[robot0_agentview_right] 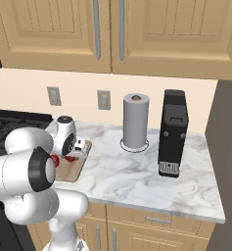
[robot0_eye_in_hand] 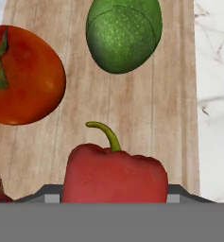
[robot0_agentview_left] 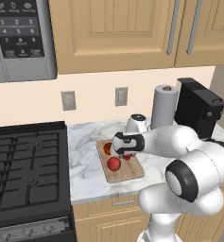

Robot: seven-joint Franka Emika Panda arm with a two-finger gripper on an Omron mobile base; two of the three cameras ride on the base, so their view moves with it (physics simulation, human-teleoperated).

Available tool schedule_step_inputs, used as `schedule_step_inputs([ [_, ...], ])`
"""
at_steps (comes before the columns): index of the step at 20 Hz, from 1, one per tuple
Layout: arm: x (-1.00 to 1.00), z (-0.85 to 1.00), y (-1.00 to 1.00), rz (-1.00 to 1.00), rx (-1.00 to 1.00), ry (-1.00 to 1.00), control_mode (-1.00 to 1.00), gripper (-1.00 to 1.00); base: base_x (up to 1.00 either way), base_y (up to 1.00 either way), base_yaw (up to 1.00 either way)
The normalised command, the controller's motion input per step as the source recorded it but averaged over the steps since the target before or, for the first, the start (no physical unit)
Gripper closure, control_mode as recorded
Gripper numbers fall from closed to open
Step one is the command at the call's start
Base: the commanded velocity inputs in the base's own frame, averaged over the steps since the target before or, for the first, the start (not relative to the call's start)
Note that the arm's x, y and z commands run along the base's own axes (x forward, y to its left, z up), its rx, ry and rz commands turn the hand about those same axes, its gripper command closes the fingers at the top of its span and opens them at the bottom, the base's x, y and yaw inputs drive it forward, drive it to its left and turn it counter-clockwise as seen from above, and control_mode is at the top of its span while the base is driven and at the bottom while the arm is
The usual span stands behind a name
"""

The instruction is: Place the avocado, onion, tomato, and bell pepper on the cutting board.

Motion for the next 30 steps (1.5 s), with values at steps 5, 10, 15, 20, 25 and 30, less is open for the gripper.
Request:
schedule_step_inputs([
  [5,0.04,-0.26,0.00,0.00,0.00,0.08,-1.00,1.00,0.00,0.00,0.00],
  [10,0.00,-0.09,0.00,0.00,0.00,0.02,-1.00,-1.00,0.00,0.00,0.00],
  [15,-0.01,0.00,0.00,0.00,0.00,0.00,-1.00,-1.00,0.00,0.00,0.00],
  [20,-0.02,0.00,0.00,0.00,0.00,0.00,-1.00,-1.00,0.00,0.00,0.00],
  [25,-0.12,0.40,-0.01,-0.02,0.00,-0.07,-1.00,-1.00,0.00,0.00,0.00],
  [30,-0.26,0.83,-0.11,-0.02,0.00,-0.12,-1.00,-1.00,0.00,0.00,0.00],
])
